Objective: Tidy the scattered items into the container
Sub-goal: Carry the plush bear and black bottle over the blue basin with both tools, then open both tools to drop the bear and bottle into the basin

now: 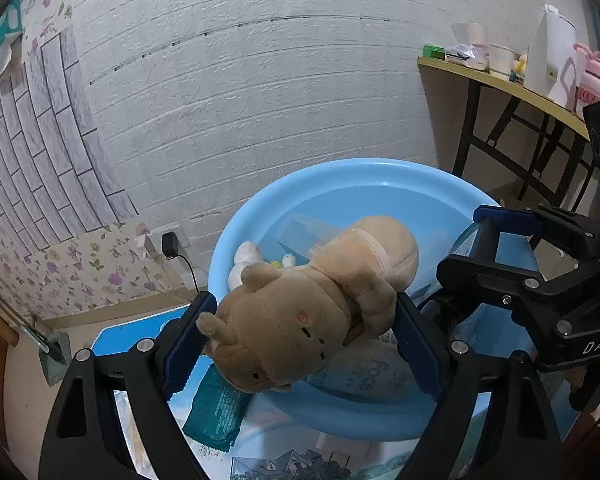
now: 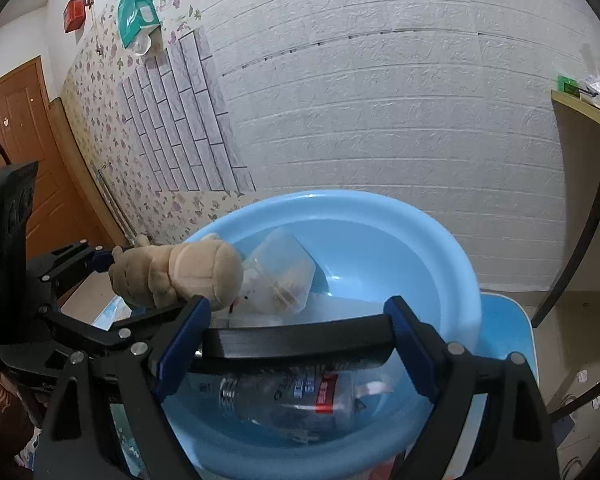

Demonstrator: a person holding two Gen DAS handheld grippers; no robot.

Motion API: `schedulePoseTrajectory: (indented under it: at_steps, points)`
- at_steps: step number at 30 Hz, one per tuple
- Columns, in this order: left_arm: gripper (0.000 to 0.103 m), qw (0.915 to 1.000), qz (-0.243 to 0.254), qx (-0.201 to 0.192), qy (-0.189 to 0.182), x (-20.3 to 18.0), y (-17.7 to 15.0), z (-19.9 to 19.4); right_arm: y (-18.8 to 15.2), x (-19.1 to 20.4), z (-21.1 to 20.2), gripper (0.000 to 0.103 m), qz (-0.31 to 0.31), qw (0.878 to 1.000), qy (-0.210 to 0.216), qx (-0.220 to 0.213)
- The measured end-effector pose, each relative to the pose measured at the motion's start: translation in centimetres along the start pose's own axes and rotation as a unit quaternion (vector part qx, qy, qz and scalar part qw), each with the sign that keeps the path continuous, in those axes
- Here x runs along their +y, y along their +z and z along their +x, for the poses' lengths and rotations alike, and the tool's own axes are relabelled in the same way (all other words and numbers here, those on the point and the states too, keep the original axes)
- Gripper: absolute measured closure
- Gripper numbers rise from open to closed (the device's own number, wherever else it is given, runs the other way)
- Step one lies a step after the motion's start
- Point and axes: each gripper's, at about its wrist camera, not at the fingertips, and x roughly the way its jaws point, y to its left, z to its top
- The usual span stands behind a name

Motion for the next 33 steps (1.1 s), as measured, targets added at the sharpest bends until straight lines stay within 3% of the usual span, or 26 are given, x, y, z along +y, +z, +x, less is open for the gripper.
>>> schedulePoseTrajectory:
  at_steps: [10, 29, 33]
  points:
    - [0.011, 0.9996, -0.008, -0.007, -0.026, -0.3, -0.7, -2.1, -1.1, -0.3, -2.2, 0.013, 0.014, 1.000, -0.025, -0.006]
    - [0.010, 0.9988, -0.048, -0.008, -0.005, 0.9, -4.3, -6.9, -3.3, 1.1, -5.7, 0.013, 0.044, 0.998, -0.053, 0.005]
    - [0.002, 0.9981, -0.061, -0.011, -0.001, 1.8, -5.3, -8.1, -3.7, 2.2, -6.3, 0.013, 0.042, 0.997, -0.058, 0.009]
